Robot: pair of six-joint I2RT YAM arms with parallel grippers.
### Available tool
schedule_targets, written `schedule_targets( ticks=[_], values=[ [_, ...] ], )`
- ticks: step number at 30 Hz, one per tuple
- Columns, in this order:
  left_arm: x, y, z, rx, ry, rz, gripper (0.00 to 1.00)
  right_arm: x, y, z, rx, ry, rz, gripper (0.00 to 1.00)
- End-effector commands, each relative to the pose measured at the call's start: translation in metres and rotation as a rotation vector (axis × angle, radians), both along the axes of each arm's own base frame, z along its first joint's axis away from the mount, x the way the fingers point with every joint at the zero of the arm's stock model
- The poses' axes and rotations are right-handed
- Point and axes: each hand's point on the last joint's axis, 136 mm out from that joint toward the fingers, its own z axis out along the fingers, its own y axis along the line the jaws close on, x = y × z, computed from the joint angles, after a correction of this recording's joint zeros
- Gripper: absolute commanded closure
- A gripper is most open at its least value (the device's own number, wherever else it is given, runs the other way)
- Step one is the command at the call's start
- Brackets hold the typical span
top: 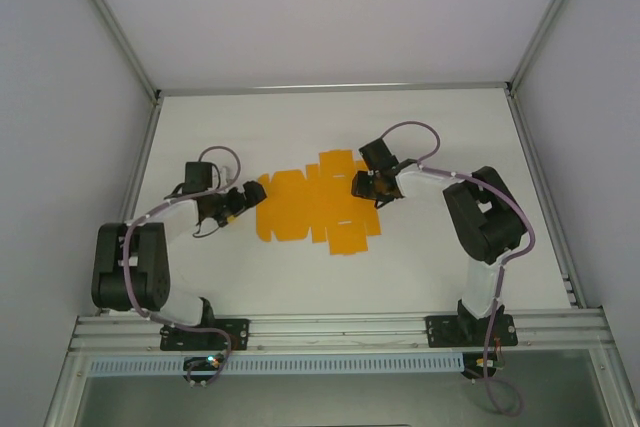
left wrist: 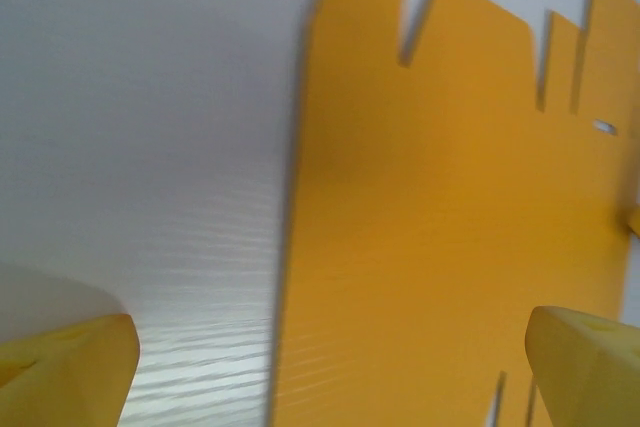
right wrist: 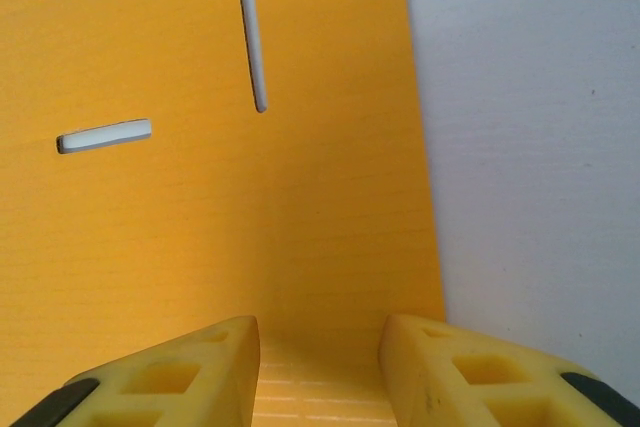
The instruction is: Assemble paper box
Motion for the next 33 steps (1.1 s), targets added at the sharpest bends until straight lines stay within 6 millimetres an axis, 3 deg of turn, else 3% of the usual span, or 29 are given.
schedule_targets(
  ticks=[1, 10, 17, 18, 21, 23, 33],
  values=[
    [0.002, -0.032, 0.019, -0.159, -0.031, -0.092, 0.0, -0.053, -0.02, -0.062, -0.052, 0.225, -0.015, 0.6],
    [0.002, -0.047, 0.015, -0.23, 0.0, -0.128, 0.03, -0.062, -0.016, -0.07, -0.01, 0.228, 0.011, 0.61],
    [0.003, -0.062, 0.064, -0.386, -0.102, -0.173, 0.05, -0.067, -0.017, -0.072, 0.036, 0.214, 0.007, 0.62],
    [0.002, -0.056, 0.063, -0.326, -0.093, -0.155, 0.05, -0.068, -0.02, -0.072, 0.029, 0.22, -0.002, 0.62],
    [-0.002, -0.012, 0.041, 0.063, -0.03, -0.054, 0.03, -0.07, -0.027, -0.072, -0.01, 0.226, -0.007, 0.62],
    [-0.005, 0.006, 0.031, 0.179, 0.01, -0.02, 0.01, -0.07, -0.03, -0.071, -0.028, 0.226, -0.003, 0.62],
    [0.016, -0.017, -0.003, 0.14, 0.081, -0.09, 0.05, -0.072, -0.03, -0.074, -0.037, 0.237, 0.005, 0.62]
  ],
)
